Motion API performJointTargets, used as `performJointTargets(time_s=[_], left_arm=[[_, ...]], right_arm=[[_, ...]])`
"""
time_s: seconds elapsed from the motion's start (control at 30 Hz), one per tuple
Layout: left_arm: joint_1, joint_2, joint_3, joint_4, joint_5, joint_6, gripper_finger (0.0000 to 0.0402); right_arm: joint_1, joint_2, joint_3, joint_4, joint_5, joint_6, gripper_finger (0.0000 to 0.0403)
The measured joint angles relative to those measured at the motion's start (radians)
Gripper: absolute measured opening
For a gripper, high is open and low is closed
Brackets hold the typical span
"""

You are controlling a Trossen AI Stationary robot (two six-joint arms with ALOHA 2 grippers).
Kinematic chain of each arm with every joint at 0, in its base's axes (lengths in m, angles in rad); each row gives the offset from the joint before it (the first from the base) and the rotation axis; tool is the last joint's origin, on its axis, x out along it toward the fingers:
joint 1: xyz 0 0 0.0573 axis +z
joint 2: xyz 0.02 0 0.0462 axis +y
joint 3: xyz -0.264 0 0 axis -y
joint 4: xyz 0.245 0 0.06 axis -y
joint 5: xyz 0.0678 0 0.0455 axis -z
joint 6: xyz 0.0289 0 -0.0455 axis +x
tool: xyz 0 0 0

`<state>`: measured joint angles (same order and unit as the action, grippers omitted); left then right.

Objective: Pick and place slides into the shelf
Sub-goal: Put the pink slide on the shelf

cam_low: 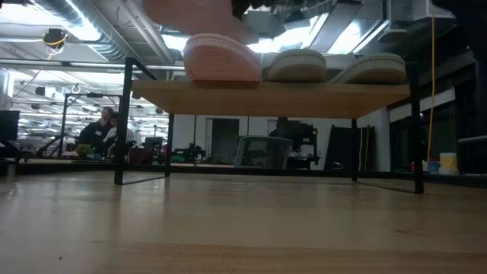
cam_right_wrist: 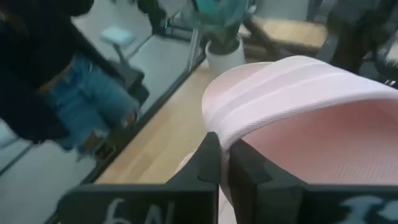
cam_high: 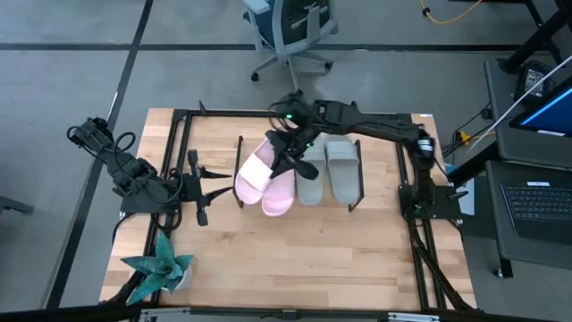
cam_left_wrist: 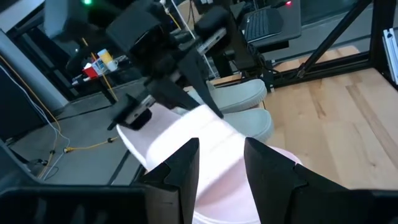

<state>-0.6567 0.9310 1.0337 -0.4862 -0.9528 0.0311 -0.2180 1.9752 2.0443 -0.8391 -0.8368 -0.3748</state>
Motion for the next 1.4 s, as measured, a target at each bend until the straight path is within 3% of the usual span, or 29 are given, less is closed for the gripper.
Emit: performJointTargets(time_s=[0.27,0.47,1.4], left_arm=[[0.0,0.0,0.0,0.0,0.003,-0.003,0.012],[0.0,0.0,0.0,-0.001,0.004,0.008,0.012],[0.0,0.0,0.0,0.001,0.002,0.001,0.012]], right_arm=[[0.0,0.136,0.314,-0.279,-0.007,-0.19,0.0015],[0.014,0.155,0.297,-0.283,-0.058,-0.21,0.0015],[0.06,0.28,0.298,-0.247,-0.063,-0.366,0.0015]])
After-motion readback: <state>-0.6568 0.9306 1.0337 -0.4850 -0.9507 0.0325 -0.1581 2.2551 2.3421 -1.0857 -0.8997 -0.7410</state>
